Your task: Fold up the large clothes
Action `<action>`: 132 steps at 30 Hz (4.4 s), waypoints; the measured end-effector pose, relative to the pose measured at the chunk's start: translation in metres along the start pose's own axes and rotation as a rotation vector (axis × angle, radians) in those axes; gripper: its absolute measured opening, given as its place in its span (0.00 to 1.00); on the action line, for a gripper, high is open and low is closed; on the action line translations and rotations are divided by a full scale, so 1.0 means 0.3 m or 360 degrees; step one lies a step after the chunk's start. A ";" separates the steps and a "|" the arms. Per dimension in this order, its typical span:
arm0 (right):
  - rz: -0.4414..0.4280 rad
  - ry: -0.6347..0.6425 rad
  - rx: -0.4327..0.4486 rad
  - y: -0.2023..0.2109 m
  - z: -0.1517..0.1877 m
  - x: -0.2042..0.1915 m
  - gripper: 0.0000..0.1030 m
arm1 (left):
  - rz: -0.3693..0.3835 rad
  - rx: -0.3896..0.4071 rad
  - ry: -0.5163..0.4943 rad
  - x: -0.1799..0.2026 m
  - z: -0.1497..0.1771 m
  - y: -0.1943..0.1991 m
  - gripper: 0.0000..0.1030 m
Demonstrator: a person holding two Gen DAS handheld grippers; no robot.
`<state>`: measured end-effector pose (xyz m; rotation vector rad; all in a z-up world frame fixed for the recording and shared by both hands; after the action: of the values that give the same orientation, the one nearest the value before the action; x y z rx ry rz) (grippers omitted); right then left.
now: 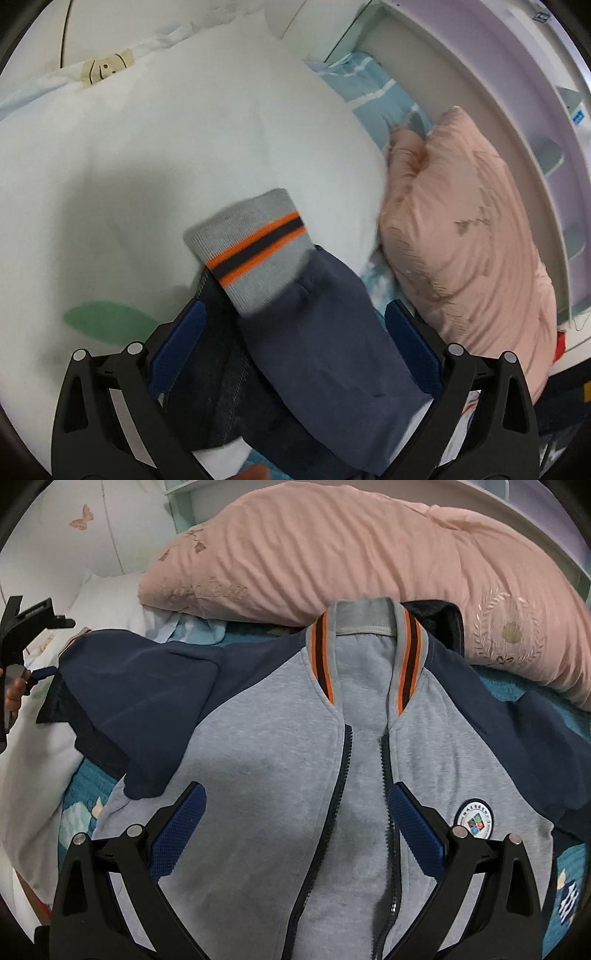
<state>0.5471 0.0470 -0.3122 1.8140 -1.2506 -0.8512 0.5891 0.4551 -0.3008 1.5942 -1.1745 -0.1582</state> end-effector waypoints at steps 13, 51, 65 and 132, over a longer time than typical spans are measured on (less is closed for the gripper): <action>-0.0052 0.0046 0.0041 -0.112 -0.090 -0.076 0.68 | -0.0075 0.0163 -0.0248 0.098 0.016 0.074 0.16; -0.0215 -0.0459 -0.0034 0.085 0.203 0.736 0.35 | 0.0567 -0.0399 -0.0836 1.211 1.112 -0.207 0.15; -0.0240 -0.0700 -0.0114 -0.103 0.073 0.665 0.45 | -0.0065 -0.0155 -0.0796 0.595 0.863 -0.185 0.50; 0.0177 -0.1670 0.0294 0.287 0.292 1.991 0.10 | 0.0039 -0.0461 -0.1415 1.329 1.435 -0.447 0.85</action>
<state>0.6129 -0.5585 -0.3409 1.3863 -2.0816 -1.7756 0.5966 -0.1388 -0.3984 1.2559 -1.7310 -1.0530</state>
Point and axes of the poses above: each gripper's, at about its wrist camera, not at the fingertips, and y roughly against the way its jaws point, x to its right, z to its underside, the point moved 2 cm from there along -y, roughly the way its jaws point, and after that the axes turned 4 degrees about -x, right-handed, at the moved point
